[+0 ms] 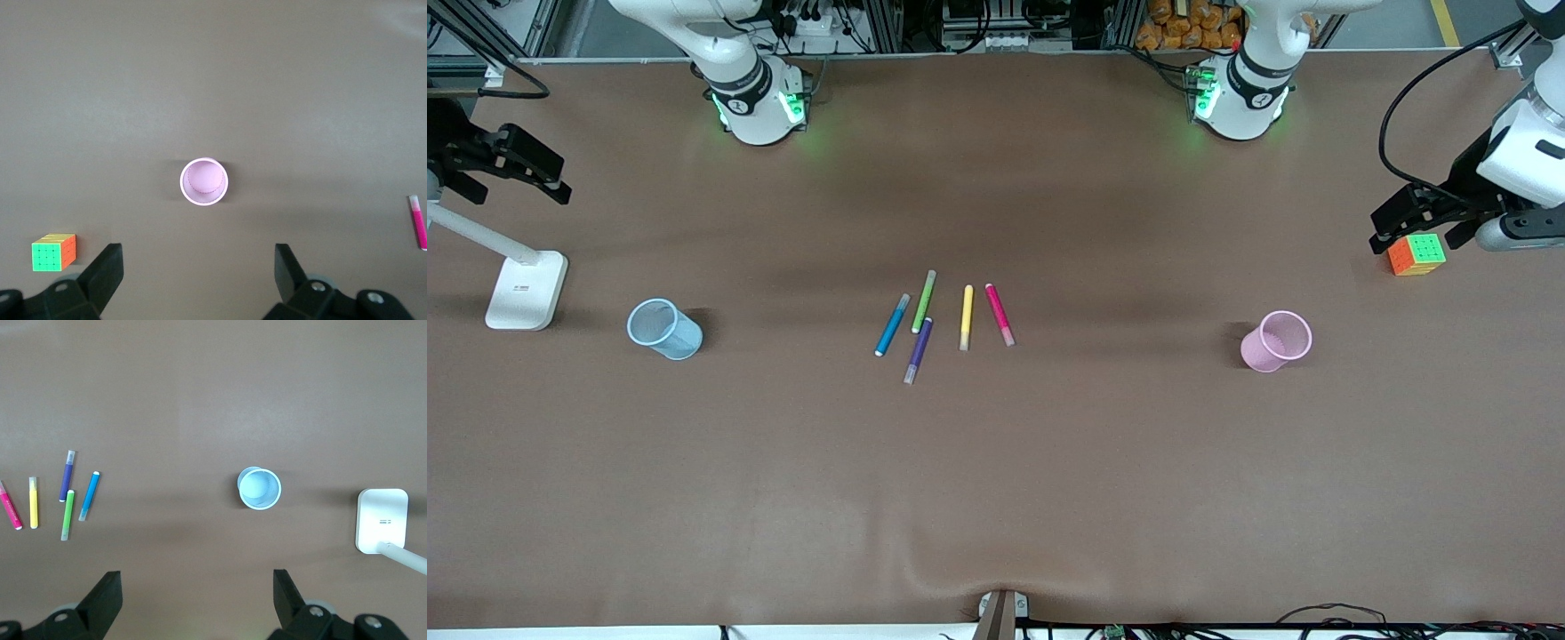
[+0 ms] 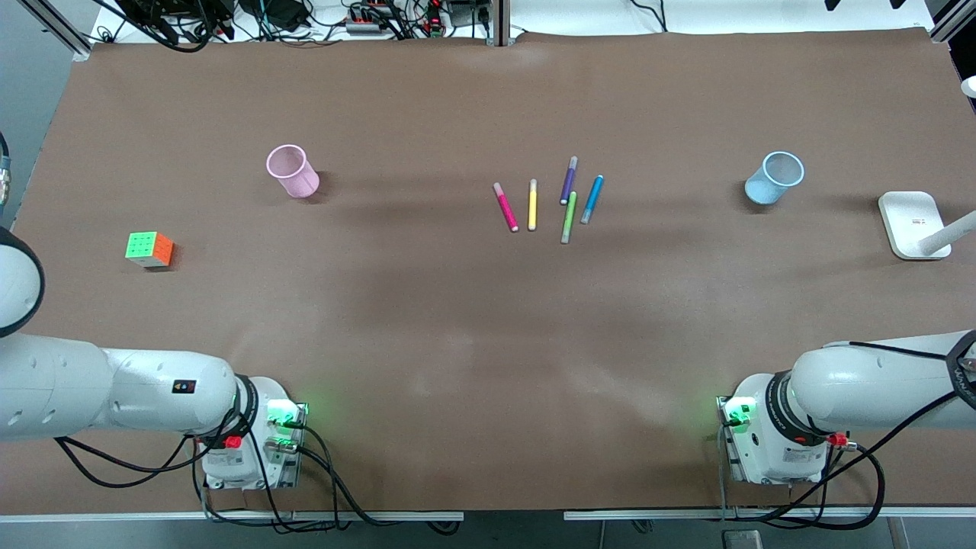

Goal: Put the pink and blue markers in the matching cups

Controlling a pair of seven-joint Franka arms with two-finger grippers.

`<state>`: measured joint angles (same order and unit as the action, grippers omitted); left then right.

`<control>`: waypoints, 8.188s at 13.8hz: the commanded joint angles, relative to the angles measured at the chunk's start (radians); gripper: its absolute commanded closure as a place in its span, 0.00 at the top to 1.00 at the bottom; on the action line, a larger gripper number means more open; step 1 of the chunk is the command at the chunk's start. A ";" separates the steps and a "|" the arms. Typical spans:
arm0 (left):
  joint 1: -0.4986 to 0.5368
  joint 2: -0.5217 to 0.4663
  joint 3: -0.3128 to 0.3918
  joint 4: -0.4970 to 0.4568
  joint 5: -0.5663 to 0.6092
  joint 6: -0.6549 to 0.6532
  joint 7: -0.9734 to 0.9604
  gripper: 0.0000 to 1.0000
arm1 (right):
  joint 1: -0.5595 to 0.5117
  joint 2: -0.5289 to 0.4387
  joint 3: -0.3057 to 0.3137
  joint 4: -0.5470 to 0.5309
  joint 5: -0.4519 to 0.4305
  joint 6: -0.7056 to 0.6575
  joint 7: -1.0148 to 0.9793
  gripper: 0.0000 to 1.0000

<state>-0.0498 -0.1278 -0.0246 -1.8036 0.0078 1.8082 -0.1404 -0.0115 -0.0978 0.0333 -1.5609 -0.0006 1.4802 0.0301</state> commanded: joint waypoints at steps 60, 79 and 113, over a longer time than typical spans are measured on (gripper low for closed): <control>-0.013 0.261 -0.391 0.070 0.004 0.034 -0.625 1.00 | -0.094 0.155 -0.032 0.012 -0.009 -0.104 -0.029 1.00; -0.291 0.752 -0.396 0.250 0.175 0.273 -1.099 1.00 | -0.006 0.179 -0.023 0.025 0.114 -0.002 0.195 1.00; -0.542 1.021 -0.242 0.380 0.327 0.497 -1.298 0.35 | 0.363 0.400 -0.023 -0.162 0.117 0.362 0.642 1.00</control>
<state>-0.5848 0.8787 -0.2715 -1.4473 0.3166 2.3025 -1.4288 0.3255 0.2882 0.0181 -1.7139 0.1067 1.8162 0.6241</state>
